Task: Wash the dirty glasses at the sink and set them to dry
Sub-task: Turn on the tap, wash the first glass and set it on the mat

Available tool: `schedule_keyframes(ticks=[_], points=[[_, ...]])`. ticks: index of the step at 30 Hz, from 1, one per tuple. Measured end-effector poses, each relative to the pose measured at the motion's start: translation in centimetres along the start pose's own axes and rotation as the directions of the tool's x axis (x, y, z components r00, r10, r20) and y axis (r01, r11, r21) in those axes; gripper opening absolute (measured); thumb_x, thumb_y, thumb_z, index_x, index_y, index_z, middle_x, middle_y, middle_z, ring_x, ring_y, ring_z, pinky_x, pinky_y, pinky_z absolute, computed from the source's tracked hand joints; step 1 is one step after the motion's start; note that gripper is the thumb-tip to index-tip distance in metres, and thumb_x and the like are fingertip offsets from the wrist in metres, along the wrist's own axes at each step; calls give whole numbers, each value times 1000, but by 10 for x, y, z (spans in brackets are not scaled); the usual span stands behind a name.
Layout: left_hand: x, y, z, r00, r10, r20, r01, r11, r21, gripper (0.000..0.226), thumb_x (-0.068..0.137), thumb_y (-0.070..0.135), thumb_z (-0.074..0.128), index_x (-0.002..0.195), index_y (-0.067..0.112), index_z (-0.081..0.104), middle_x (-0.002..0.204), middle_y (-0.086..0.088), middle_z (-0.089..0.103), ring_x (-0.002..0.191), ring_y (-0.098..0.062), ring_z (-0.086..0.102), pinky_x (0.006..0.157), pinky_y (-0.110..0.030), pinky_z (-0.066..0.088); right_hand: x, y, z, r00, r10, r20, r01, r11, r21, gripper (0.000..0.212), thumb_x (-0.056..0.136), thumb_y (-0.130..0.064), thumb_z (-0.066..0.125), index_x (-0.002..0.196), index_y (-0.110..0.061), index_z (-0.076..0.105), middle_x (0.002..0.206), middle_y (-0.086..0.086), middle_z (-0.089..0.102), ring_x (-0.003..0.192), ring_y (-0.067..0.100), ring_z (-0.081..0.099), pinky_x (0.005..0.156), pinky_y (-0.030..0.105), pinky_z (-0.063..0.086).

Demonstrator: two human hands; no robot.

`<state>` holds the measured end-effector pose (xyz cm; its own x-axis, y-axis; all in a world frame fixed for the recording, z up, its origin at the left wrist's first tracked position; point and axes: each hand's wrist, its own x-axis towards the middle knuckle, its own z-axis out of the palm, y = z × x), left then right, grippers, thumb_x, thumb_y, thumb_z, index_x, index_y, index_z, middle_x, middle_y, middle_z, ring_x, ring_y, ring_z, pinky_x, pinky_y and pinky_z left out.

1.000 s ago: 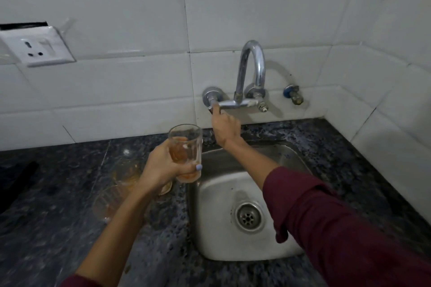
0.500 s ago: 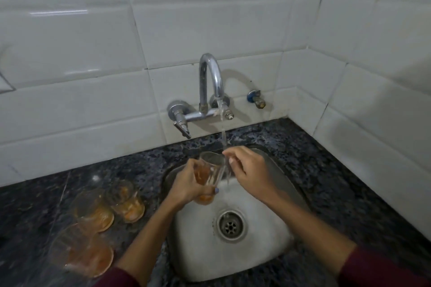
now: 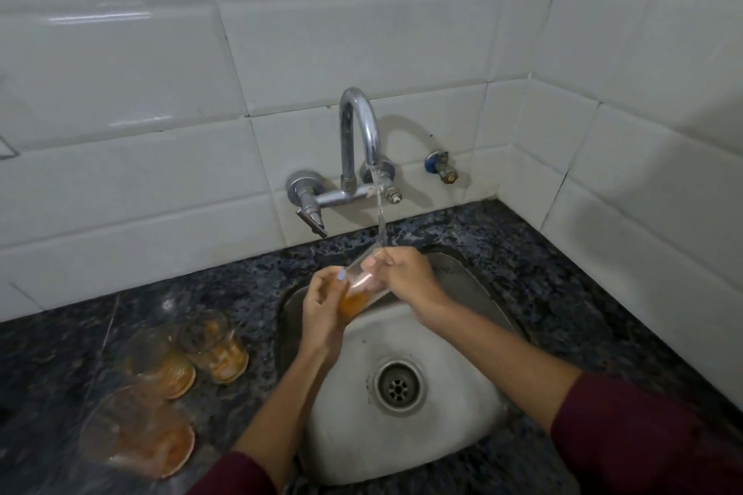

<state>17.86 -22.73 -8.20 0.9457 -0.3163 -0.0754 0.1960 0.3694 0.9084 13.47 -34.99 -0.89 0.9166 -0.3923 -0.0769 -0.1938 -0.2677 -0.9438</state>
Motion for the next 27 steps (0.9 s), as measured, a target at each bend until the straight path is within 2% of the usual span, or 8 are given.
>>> schedule_keyframes(ticks=[3, 9, 12, 15, 18, 21, 24, 27], points=[[3, 3, 6, 982, -171, -76, 163, 981, -108, 9, 91, 24, 58, 89, 15, 58, 76, -5, 66, 60, -17, 63, 47, -29, 52, -3, 3, 4, 989, 60, 135, -67, 997, 50, 15, 88, -10, 57, 83, -17, 69, 98, 8, 72, 93, 20, 67, 88, 34, 54], [24, 22, 3, 810, -585, 44, 586, 802, -118, 32, 92, 39, 51, 94, 10, 64, 73, -10, 72, 56, -21, 69, 43, -27, 54, 1, 21, -23, 888, -210, 410, 333, 907, -257, 10, 91, -12, 55, 99, -12, 60, 100, 8, 72, 96, 16, 67, 86, 28, 51], [29, 16, 9, 914, -388, 120, 399, 912, -91, 46, 88, 42, 57, 113, 4, 63, 102, -17, 70, 86, -29, 69, 72, -41, 57, 2, 3, -18, 976, -62, 209, 51, 997, 61, 10, 90, -11, 55, 94, -11, 64, 91, 7, 69, 81, 18, 63, 65, 26, 45], [26, 7, 15, 992, -89, -90, 80, 992, -95, 21, 89, 27, 61, 102, 11, 58, 90, -12, 66, 72, -21, 67, 70, -41, 54, 1, -2, -11, 954, 89, 285, -184, 928, 323, 13, 92, -11, 52, 98, -12, 63, 104, 13, 69, 88, 22, 65, 61, 24, 42], [32, 12, 9, 968, -193, -162, 177, 978, -107, 23, 89, 29, 59, 103, 10, 60, 92, -16, 67, 68, -23, 66, 58, -34, 55, -5, 19, -8, 881, -203, 427, 221, 975, 6, 26, 91, -9, 53, 115, -14, 61, 119, 11, 66, 108, 23, 63, 83, 24, 48], [34, 20, 2, 880, -472, -48, 462, 876, -139, 39, 92, 39, 54, 108, 4, 61, 92, -17, 71, 76, -29, 70, 59, -42, 59, 6, 30, -15, 744, -306, 594, 594, 709, -379, 35, 89, -8, 54, 121, -20, 59, 122, 1, 64, 112, 14, 59, 98, 28, 46], [32, 18, -1, 856, -516, 18, 510, 840, -183, 49, 93, 49, 47, 107, 4, 63, 94, -19, 71, 80, -30, 70, 58, -38, 59, 10, 19, -11, 828, -237, 508, 452, 819, -354, 26, 87, -7, 57, 110, -16, 65, 110, 4, 70, 103, 17, 64, 94, 37, 49], [31, 10, 1, 972, -232, -47, 223, 963, -152, 28, 92, 37, 54, 102, 13, 63, 94, -13, 69, 78, -25, 67, 59, -34, 55, 8, -5, -3, 922, -57, 383, 35, 997, 63, 19, 85, -3, 60, 103, -4, 66, 106, 19, 69, 89, 23, 65, 70, 28, 53]])
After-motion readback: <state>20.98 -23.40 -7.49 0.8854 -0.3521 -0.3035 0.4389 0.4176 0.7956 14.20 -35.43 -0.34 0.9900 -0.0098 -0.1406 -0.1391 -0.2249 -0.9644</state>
